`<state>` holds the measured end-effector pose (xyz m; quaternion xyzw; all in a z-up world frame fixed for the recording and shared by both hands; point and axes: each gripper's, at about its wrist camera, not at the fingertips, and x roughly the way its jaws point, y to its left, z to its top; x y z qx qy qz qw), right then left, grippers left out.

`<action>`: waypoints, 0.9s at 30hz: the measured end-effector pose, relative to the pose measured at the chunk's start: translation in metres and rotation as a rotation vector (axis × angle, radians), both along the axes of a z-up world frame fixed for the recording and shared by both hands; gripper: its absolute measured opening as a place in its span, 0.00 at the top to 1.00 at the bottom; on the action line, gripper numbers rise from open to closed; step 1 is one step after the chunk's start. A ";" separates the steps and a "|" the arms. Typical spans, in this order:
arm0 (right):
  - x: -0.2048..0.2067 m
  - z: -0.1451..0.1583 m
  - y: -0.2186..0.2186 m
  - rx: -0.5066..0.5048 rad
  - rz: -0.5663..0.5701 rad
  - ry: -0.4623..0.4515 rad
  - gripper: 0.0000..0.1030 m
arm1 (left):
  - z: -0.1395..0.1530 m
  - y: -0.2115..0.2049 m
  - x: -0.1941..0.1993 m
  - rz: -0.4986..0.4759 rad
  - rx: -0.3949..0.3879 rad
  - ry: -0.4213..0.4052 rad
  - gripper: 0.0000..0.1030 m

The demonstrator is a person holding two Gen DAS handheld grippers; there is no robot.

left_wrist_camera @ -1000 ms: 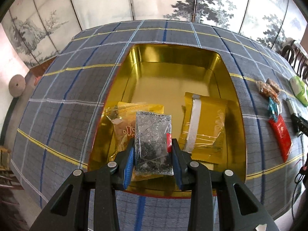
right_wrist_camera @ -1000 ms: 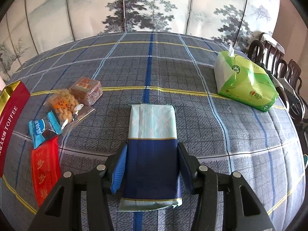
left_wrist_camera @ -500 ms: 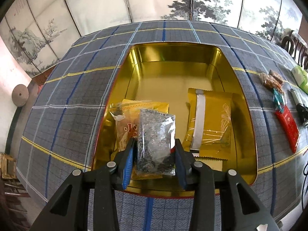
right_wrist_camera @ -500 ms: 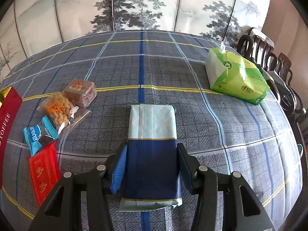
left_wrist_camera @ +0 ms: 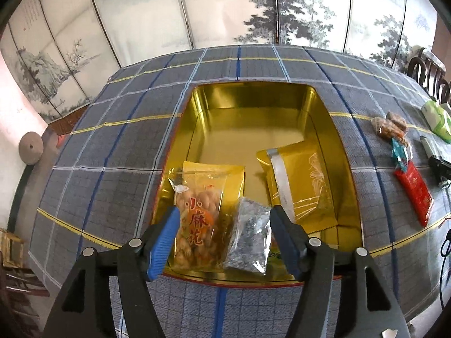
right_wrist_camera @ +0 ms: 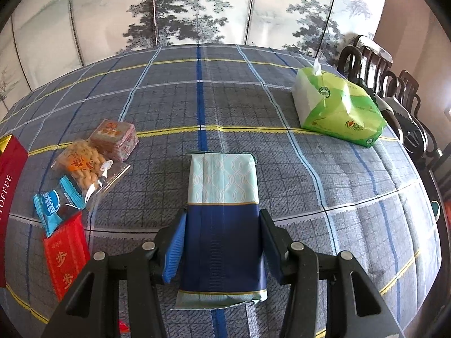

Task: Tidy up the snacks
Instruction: 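Carry the blue-and-white box with the right gripper over the tin and lower it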

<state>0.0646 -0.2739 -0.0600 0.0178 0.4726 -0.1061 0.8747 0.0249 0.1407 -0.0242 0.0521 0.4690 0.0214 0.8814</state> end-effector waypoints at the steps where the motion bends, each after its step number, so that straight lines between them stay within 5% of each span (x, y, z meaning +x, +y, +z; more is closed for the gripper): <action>1: 0.000 0.001 0.000 0.006 -0.001 -0.004 0.51 | 0.001 0.000 0.000 0.001 -0.003 -0.002 0.38; 11: -0.007 0.026 0.018 0.021 0.023 -0.042 0.51 | 0.014 0.008 -0.009 0.029 -0.049 -0.033 0.32; 27: -0.018 0.058 0.121 0.094 0.233 -0.078 0.51 | 0.026 0.043 -0.027 0.129 -0.099 -0.067 0.17</action>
